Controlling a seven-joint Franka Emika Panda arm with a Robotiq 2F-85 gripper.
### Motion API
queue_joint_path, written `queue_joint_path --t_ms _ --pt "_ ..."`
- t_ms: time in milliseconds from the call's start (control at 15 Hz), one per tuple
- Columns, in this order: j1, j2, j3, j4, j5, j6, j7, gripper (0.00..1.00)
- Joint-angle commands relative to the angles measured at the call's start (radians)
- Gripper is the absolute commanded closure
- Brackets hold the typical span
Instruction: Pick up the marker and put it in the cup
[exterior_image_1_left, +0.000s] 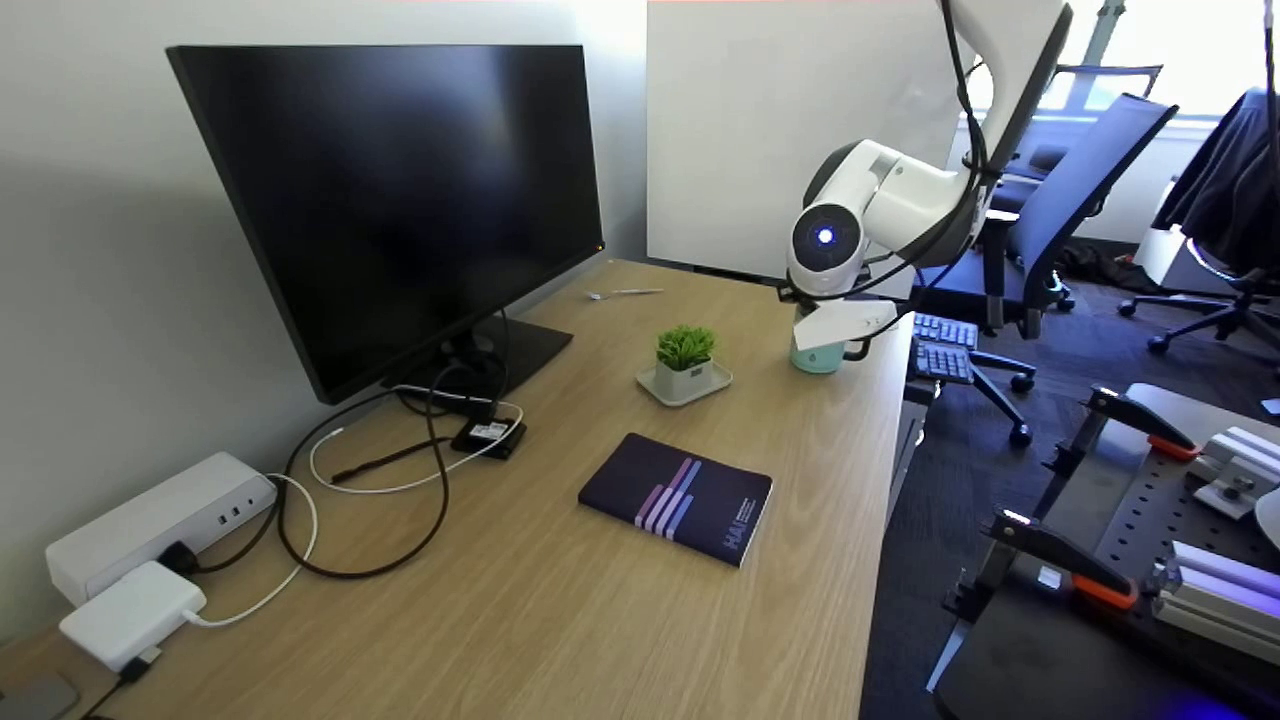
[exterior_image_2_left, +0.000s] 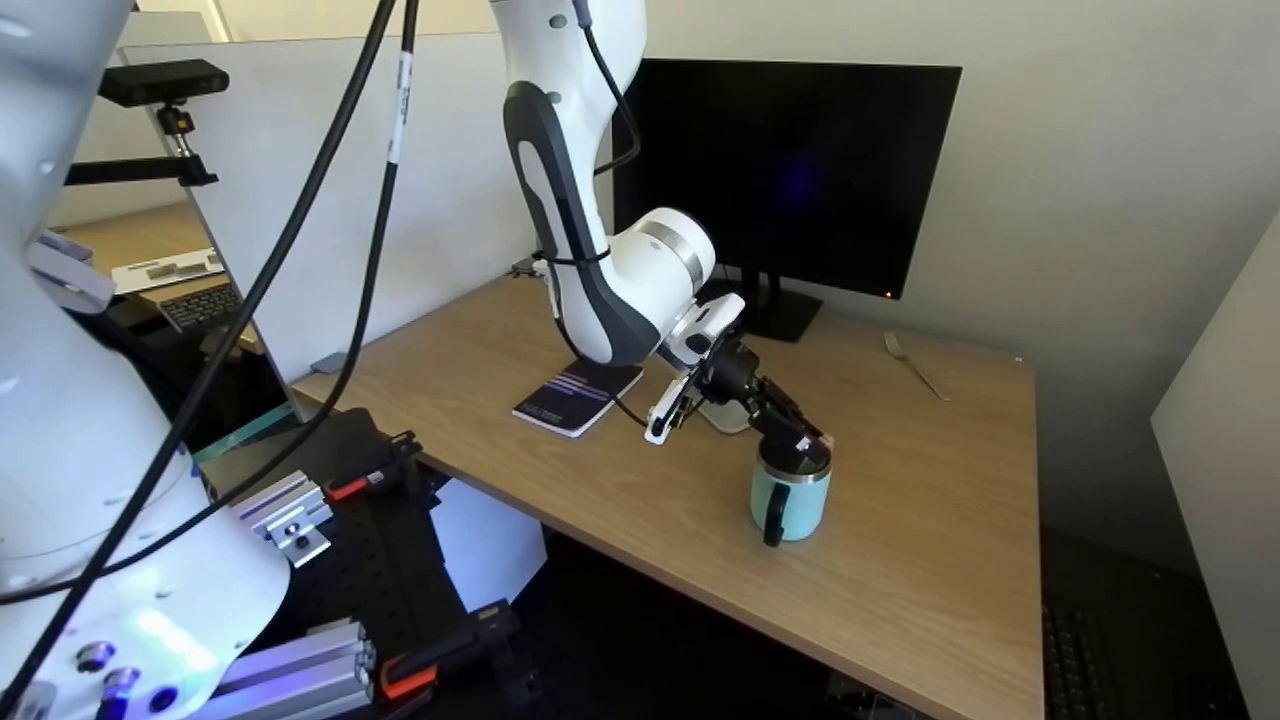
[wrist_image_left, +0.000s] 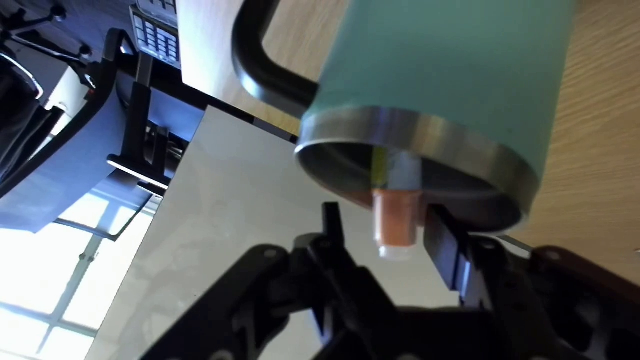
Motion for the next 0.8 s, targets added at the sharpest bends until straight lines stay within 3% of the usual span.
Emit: queue_joint_path --t_ms 0,200,267,533,733 --pt "-0.033 -0.011 0.025 0.003 -0.011 0.000 -0.006 0.22" --pt "-0.034 -0.043 0.025 -0.010 0.003 0.002 -0.023 0.02" --pt "-0.034 -0.058 0.026 -0.016 0.009 0.003 -0.031 0.00" --pt "-0.049 -0.145 0.028 -0.038 0.030 0.066 -0.121 0.00" --pt "-0.088 -0.222 0.028 -0.049 0.043 0.244 -0.262 0.00"
